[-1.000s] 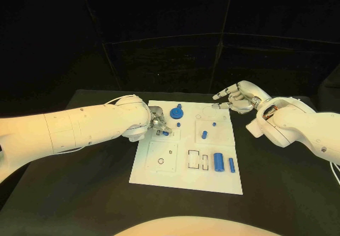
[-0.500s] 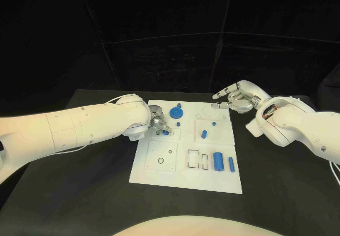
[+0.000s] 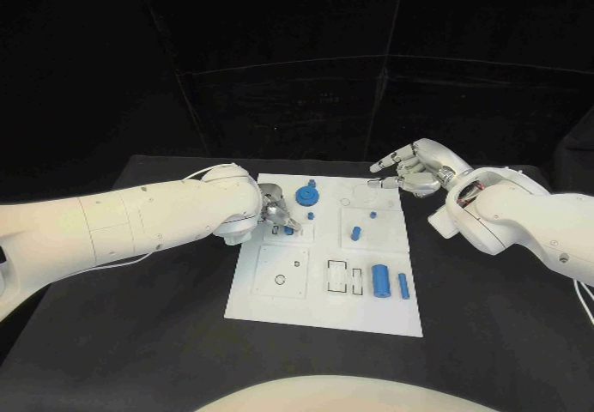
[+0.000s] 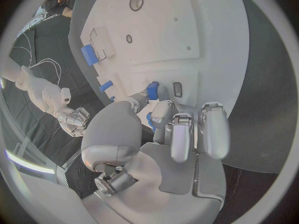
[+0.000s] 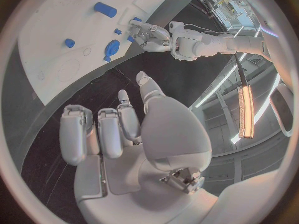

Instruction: Assemble the parts on the task board

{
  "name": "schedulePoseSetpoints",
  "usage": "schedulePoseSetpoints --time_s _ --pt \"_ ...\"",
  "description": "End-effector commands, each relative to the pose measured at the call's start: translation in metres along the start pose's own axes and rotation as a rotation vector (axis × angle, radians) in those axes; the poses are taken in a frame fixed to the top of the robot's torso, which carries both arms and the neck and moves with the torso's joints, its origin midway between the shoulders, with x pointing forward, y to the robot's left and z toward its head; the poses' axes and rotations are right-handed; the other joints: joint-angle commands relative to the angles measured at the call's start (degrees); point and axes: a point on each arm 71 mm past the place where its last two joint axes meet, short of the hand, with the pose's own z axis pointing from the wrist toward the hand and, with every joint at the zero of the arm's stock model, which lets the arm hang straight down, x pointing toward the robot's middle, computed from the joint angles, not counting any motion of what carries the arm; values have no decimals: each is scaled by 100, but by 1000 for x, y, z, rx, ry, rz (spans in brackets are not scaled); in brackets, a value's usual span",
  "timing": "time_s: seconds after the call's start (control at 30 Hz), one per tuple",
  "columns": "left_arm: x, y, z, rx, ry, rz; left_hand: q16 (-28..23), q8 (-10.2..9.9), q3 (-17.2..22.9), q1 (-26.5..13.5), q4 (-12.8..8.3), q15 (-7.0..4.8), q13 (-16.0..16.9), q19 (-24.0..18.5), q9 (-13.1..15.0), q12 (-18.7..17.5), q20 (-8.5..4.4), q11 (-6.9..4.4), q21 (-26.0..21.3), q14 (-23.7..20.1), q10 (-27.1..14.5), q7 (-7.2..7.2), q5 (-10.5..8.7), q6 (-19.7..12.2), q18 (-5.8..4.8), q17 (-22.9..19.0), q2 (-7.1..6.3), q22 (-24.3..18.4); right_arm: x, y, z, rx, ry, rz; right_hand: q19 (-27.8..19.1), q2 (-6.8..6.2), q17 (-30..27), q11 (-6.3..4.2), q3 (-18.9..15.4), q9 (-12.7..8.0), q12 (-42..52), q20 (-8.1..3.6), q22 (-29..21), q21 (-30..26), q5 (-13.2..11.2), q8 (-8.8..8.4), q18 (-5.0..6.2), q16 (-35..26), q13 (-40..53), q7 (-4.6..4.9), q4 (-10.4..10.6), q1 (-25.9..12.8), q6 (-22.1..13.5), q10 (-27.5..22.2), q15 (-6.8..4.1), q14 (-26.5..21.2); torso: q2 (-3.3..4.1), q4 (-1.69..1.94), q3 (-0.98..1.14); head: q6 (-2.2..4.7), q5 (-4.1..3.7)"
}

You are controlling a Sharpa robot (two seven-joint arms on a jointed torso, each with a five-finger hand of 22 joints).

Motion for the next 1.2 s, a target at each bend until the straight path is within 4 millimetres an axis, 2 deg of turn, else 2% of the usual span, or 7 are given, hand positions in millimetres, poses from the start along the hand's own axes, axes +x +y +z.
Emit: schedulePoseSetpoints --time_s 0.03,0.2,0.5,0.77,1.03,1.07,1.2 --pt "1 1 0 -16 12 2 18 51 -113 -109 24 -34 -11 53 21 4 -13 -9 40 604 25 23 4 39 -114 1509 -19 16 0 2 0 -8 8 5 -38 9 78 -7 -28 1 -38 -18 82 -36 -16 26 87 -12 249 -7 -3 -49 31 -40 -44 289 -1 7 0 -3 -2" --pt "1 1 1 -20 6 -2 18 95 -404 -280 114 -39 -26 60 62 0 -20 -10 47 604 23 24 4 51 -117 1509 -121 32 0 2 0 -7 8 5 -41 11 67 -7 -29 1 -50 -18 76 -38 -15 26 88 -18 239 -8 -2 -49 31 -48 -44 286 -1 11 -1 -5 -7" --pt "0 1 1 -20 -3 -7 18 124 -939 -409 277 -52 -34 63 109 6 -31 -24 46 604 19 7 4 23 -118 1509 -108 42 0 1 0 -5 9 4 -56 11 36 -8 -56 2 -79 -19 44 -56 -27 28 95 -39 214 -9 12 -65 31 -68 -45 279 -4 3 -1 -1 -6" --pt "-1 0 1 -9 -18 -18 18 134 -1470 -466 437 -68 -33 66 136 17 -48 -38 44 604 18 -9 -4 10 -119 1509 -152 52 0 1 0 -3 9 6 -67 29 15 -8 -174 2 -88 -20 15 -77 -183 35 101 -62 201 -12 84 -130 27 -72 -46 275 -2 8 -3 -13 -13" --pt "-2 1 -1 2 -33 -29 18 138 -1700 -459 527 -80 -29 63 149 21 -62 -49 37 604 20 -20 -6 8 -117 1509 -148 46 -1 0 1 -1 10 6 -72 38 11 -8 -203 2 -89 -20 2 -85 -186 37 103 -67 199 -11 108 -151 25 -72 -46 274 -6 3 -2 -13 -14" --pt "-2 1 -1 2 -32 -29 18 140 -1859 -384 586 -86 -20 68 160 30 -70 -55 39 604 24 -26 -5 6 -119 1509 -93 55 -1 0 1 -1 10 6 -72 38 11 -8 -203 2 -89 -20 2 -85 -186 37 103 -67 199 -11 108 -151 25 -72 -46 274 -6 3 0 -14 -13" --pt "-2 2 -2 1 -31 -28 18 141 -1946 -311 608 -88 -21 69 166 30 -74 -58 39 604 24 -28 -4 5 -120 1509 -44 59 0 0 1 1 11 6 -72 38 11 -8 -203 2 -89 -20 2 -85 -186 37 103 -67 199 -11 108 -151 25 -72 -46 274 -3 7 0 -20 -16"
